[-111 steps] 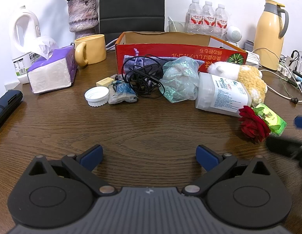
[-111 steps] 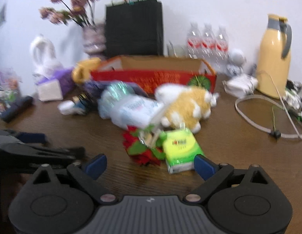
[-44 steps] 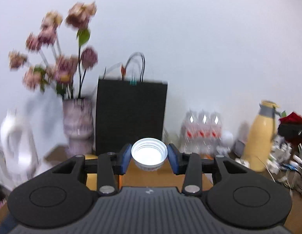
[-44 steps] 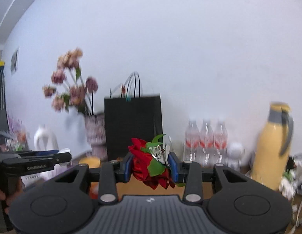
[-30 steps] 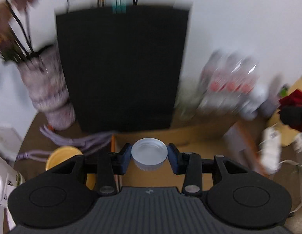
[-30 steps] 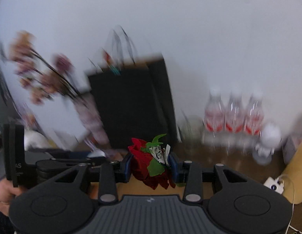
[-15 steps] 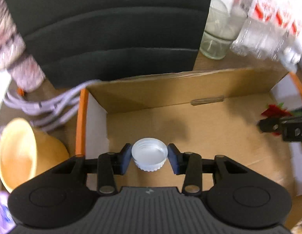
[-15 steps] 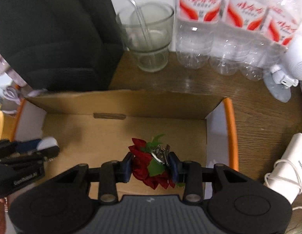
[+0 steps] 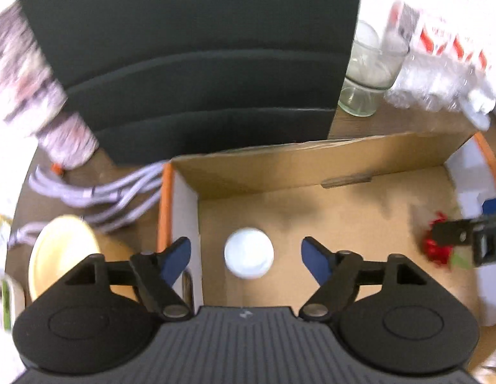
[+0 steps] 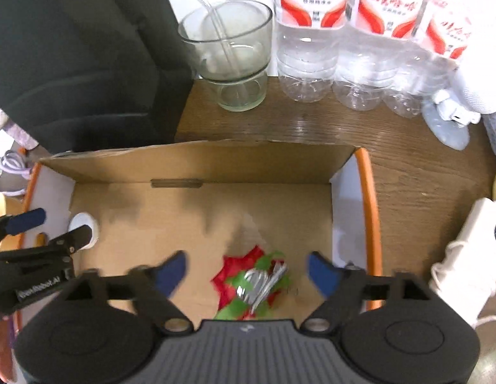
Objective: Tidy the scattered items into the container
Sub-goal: 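Carry the rose and cap into the cardboard box and open both grippers, then move both grippers back to the desk toward the green tissue pack and blue packet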
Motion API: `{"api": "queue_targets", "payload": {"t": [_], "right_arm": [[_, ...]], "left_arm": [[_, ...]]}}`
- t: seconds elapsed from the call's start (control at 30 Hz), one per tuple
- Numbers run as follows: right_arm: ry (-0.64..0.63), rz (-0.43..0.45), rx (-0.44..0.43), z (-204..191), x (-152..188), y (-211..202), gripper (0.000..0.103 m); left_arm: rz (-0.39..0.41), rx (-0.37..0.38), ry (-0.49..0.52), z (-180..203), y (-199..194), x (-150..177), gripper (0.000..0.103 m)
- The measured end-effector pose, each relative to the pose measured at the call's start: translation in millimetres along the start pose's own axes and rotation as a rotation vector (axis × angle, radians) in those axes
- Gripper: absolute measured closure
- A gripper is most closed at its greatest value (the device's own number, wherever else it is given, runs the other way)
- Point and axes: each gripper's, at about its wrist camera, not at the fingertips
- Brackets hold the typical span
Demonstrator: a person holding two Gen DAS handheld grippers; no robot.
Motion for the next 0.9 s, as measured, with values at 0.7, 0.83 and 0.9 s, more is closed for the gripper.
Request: {"api": "queue_targets", "payload": {"t": [0.7,0.83,0.9], "right_arm": [[-0.056,0.267,-0.007,-46.7,92.2,-171.8,0.010],[-0.180,0.612,0.003,-48.9,132.8,-177.2,0.010],[-0.247,0.829,-0.009,-45.6,162.1,-173.4,0.006]], "left_arm": [[0.340,-0.038,-0.130,-23.8,-177.2,84.7,0.000],[0.693,-0.061,-0.139,-15.5,-172.5,133.7,0.000],[0.777,-0.116,-0.153,-9.4,-163.7,150.7,0.000]]}}
Point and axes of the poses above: each gripper's, at about its wrist camera, not at the fingertips, and y roughly the way its jaws point, z to its right, x to its underside, and after that the axes turned 4 degrees about -x, right-handed
